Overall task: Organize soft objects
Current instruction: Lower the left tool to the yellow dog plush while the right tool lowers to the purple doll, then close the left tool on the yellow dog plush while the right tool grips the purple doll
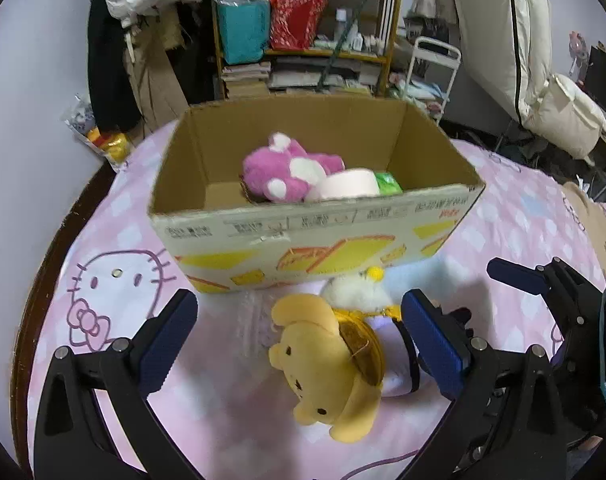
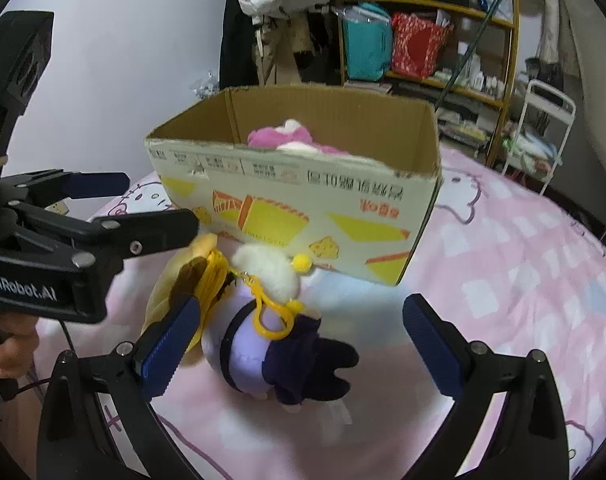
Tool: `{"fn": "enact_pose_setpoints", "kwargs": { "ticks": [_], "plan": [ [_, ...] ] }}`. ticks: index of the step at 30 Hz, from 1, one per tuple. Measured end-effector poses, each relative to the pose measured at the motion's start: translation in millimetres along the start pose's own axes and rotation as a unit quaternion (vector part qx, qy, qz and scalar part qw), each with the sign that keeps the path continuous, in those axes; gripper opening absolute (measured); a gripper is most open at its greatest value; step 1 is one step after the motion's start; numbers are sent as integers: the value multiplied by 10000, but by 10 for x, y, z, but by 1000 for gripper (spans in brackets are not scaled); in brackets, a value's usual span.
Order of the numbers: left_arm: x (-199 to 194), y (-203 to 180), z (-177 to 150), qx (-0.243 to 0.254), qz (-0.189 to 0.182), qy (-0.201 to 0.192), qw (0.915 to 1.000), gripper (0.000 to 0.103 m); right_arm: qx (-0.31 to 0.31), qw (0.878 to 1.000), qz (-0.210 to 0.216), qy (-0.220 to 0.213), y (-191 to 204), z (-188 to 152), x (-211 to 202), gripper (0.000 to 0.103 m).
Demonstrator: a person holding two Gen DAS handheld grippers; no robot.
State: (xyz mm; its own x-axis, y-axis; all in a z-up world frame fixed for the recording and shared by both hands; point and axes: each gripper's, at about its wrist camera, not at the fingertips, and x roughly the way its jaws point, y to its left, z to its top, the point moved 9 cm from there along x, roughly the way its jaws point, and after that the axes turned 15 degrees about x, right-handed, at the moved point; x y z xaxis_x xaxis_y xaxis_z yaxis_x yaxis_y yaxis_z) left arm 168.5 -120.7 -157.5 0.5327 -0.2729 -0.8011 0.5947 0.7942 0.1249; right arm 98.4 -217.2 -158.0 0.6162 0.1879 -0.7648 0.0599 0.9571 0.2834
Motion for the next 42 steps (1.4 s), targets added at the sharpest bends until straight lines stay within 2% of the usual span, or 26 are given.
{"fn": "enact_pose_setpoints", "kwargs": {
  "ticks": [4, 7, 11, 15, 21, 28, 33, 36, 42],
  "plan": [
    [129, -78, -59, 29, -186, 244, 9995, 100, 34, 9998, 13, 176, -5, -75, 57, 103],
    [228, -135, -116, -83, -465, 424, 9980, 100, 97, 9997, -24, 207, -17, -119, 115, 103],
    [352, -179, -200, -26, -419, 653, 9970, 100, 79, 9989, -107, 441, -33, -219, 254, 103],
    [471, -195, -300, 8, -323, 885, 9956, 101, 239, 9982, 21, 553, -28, -245, 315, 103],
    [514, -112, -357, -221, -420, 963, 9942, 100, 449, 9968, 130, 652, -43, -293, 347, 103],
    [564, -76, -403, -336, -601, 952, 9931, 100, 407, 9969, 96, 661, -77, -291, 352, 103],
    [568, -97, -412, -480, -836, 935, 9909, 92, 519, 9958, 155, 736, -121, -267, 386, 103],
    [584, -120, -427, -616, -932, 969, 9890, 90, 532, 9955, 193, 758, -139, -284, 393, 103],
    [560, -133, -463, -699, -1072, 997, 9868, 82, 286, 9972, 101, 688, -64, -301, 363, 103]
  ]
}}
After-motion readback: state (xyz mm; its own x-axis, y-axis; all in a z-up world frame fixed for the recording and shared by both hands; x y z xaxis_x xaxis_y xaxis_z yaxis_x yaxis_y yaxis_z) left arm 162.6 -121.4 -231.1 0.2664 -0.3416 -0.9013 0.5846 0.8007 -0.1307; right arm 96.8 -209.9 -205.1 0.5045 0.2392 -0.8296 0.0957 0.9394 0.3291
